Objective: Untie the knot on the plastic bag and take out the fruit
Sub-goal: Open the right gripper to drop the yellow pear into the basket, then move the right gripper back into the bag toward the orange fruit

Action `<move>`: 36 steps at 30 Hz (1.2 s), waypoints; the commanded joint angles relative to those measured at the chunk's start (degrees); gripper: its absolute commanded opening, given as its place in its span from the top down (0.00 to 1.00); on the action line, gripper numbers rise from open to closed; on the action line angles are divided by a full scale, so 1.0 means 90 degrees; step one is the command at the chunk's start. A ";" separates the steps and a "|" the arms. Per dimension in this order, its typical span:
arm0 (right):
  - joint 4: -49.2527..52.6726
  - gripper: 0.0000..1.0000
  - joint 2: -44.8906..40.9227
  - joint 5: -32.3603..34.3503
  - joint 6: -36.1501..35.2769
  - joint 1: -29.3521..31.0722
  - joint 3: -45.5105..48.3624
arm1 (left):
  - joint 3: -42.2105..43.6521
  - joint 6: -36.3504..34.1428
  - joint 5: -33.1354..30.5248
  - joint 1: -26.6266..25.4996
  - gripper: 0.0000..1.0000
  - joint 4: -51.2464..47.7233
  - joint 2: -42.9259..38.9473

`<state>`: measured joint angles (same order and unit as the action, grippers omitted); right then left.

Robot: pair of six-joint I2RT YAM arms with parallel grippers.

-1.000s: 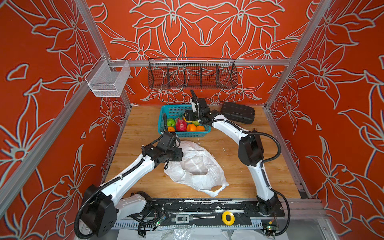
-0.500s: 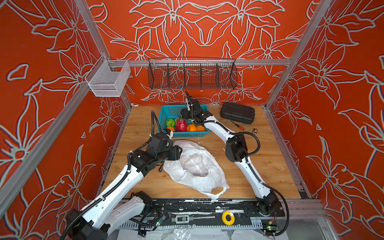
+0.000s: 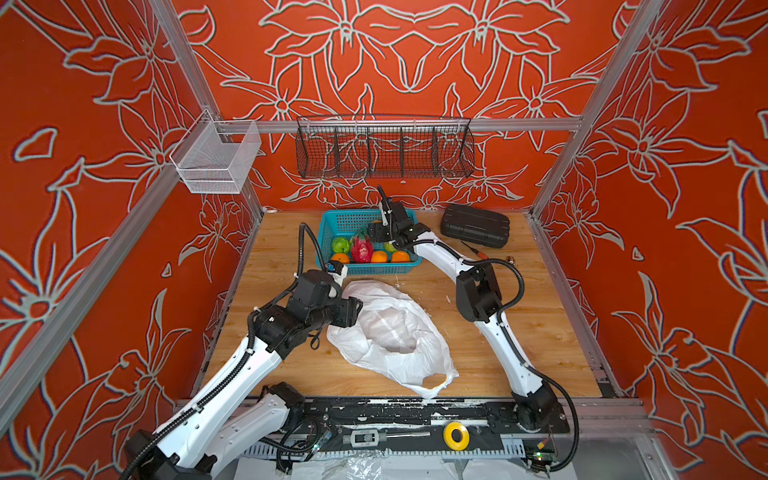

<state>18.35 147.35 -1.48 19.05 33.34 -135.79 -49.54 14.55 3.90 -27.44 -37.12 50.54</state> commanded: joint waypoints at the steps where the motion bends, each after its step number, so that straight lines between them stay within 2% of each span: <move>1: -0.0196 0.08 -0.0777 -0.0163 -0.0123 0.0011 0.0056 | 0.0146 -0.0269 -0.0071 -0.0027 0.32 -0.0016 -0.0089; 7: -0.0326 0.08 -0.1764 -0.0428 0.0009 0.0019 0.0675 | 0.0224 -0.0447 -0.0136 -0.0027 0.27 -0.0064 0.0054; 14: -0.1247 0.08 -0.3826 -0.1125 0.0431 0.0054 0.2878 | 0.0208 -0.0605 -0.0228 -0.0030 0.26 0.0038 0.0341; 17: -0.1358 0.09 -0.4677 -0.1349 0.0516 0.0077 0.3724 | 0.0139 -0.0596 -0.0080 -0.0026 0.38 0.0081 0.0502; 23: -0.1834 0.11 -0.6370 -0.1540 0.0891 0.0323 0.5742 | 0.0055 -0.0411 0.0366 -0.0032 0.70 0.0259 0.0766; 29: -0.1835 0.11 -0.7573 -0.0922 0.0969 0.1019 0.7175 | -0.0128 -0.0229 0.0516 -0.0027 0.97 0.0322 0.0998; 30: -0.1843 0.11 -0.7715 -0.0784 0.0963 0.1198 0.7373 | -0.0182 -0.0162 0.0491 -0.0028 1.00 0.0317 0.1036; 32: -0.1769 0.11 -0.7953 -0.0396 0.1033 0.1543 0.7682 | -0.0298 -0.0006 0.0460 -0.0032 1.00 0.0292 0.1103; 36: -0.1875 0.12 -0.8309 0.0170 0.1654 0.2080 0.8417 | -0.0523 0.0333 0.0455 -0.0027 1.00 0.0306 0.1266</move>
<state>2.42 74.81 -5.89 29.21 49.91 -63.51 -52.23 14.72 7.62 -27.44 -35.00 61.10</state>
